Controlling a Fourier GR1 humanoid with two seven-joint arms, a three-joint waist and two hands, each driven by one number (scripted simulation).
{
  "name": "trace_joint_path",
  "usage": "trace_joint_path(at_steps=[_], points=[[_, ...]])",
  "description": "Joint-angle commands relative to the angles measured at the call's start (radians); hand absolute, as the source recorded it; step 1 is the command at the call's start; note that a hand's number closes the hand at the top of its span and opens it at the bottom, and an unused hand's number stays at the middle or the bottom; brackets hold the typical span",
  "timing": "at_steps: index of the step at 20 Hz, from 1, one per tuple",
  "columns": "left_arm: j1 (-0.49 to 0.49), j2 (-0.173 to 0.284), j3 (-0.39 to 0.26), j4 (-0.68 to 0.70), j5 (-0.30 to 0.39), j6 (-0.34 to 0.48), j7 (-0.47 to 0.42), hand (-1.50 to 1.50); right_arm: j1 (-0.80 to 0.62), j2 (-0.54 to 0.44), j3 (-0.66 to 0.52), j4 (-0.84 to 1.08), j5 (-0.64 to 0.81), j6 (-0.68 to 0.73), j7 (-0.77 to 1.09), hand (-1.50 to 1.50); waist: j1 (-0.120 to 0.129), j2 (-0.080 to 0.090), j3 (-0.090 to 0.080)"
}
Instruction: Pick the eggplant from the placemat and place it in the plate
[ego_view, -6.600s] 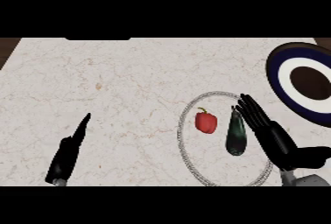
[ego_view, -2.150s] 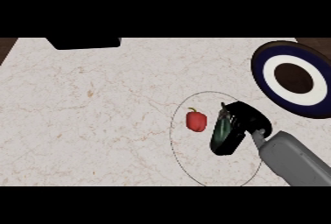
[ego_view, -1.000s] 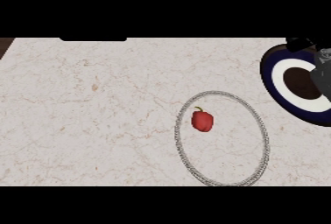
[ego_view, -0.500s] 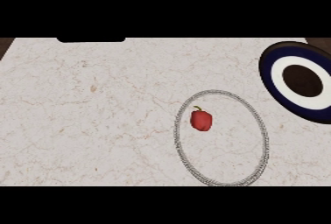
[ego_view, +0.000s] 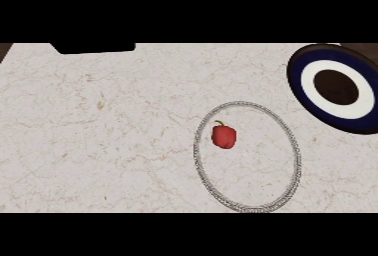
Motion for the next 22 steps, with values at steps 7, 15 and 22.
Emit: trace_joint_path(at_steps=[7,15,22], points=[[-0.199,-0.077,-0.067,-0.096,0.015,-0.006,-0.040,0.00,0.069,0.012,-0.152,0.086,0.118,-0.251,0.185,1.50,-0.054,0.002,-0.008],[-0.214,-0.088,-0.053,-0.095,0.003,-0.006,-0.041,0.00,0.168,0.114,-0.344,0.210,0.025,-0.245,0.184,-1.50,-0.050,0.010,-0.005],[-0.257,-0.111,-0.072,-0.105,-0.014,-0.003,-0.010,0.00,0.208,0.182,-0.420,0.185,-0.032,-0.416,0.044,-1.50,-0.032,0.003,-0.004]])
